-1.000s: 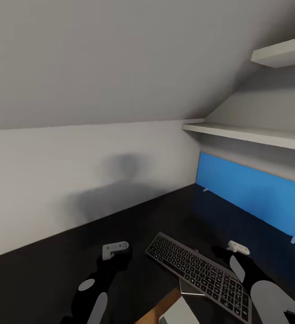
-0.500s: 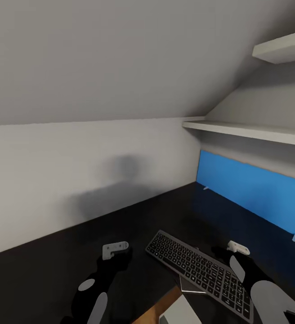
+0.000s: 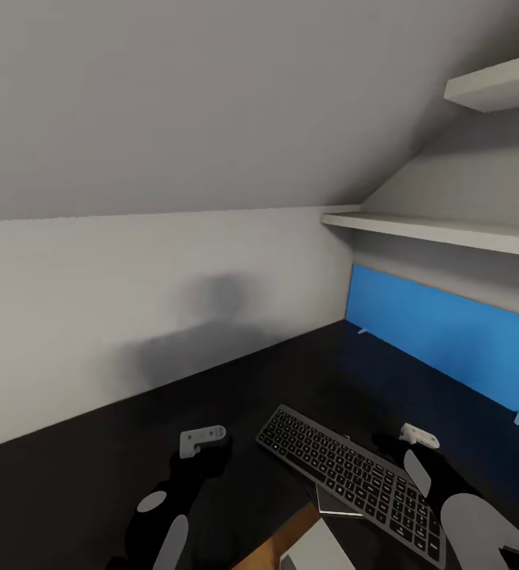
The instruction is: In the bedroom, organize the workspace by keeping the computer under the desk, ensuring the monitor is on the desk, placing the keyboard on the desk next to the monitor, placing the mouse on the desk next to the keyboard, moving the folder from the swivel chair onto the desk next to the mouse, stacking the notebook on top of the folder with the pen on top of the notebook, and positioning the swivel chair next to the desk.
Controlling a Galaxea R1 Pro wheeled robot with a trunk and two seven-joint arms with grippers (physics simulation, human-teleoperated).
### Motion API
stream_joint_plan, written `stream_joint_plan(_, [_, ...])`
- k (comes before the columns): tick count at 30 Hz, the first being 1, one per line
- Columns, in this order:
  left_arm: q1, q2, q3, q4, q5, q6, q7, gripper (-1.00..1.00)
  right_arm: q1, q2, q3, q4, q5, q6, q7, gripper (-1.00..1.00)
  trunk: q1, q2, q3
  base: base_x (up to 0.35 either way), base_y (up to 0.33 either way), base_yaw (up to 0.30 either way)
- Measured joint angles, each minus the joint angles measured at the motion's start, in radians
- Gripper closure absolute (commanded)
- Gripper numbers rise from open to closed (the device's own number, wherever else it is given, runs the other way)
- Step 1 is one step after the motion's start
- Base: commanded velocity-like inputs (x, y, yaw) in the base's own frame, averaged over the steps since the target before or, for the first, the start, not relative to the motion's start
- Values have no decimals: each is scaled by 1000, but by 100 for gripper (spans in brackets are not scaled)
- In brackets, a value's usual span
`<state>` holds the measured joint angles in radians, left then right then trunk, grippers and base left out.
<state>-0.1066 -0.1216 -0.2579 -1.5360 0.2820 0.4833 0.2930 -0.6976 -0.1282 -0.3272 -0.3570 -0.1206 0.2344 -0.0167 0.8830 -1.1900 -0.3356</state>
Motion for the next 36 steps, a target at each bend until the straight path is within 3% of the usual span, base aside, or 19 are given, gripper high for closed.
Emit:
stream_joint_plan(12, [0,0,0,1,-2,0,0,-100,0,4,1,0,-1,65,1,-100,0,0,0,0,0,0])
stream_joint_plan(23, [0,0,0,2,-3,-2,1,-100,0,4,1,0,-2,75,1,-100,0,0,0,-9,5,0])
stream_joint_plan(36, [0,0,0,2,-3,-1,1,-100,0,4,2,-1,-2,75,3,-100,1,0,0,-179,94,0])
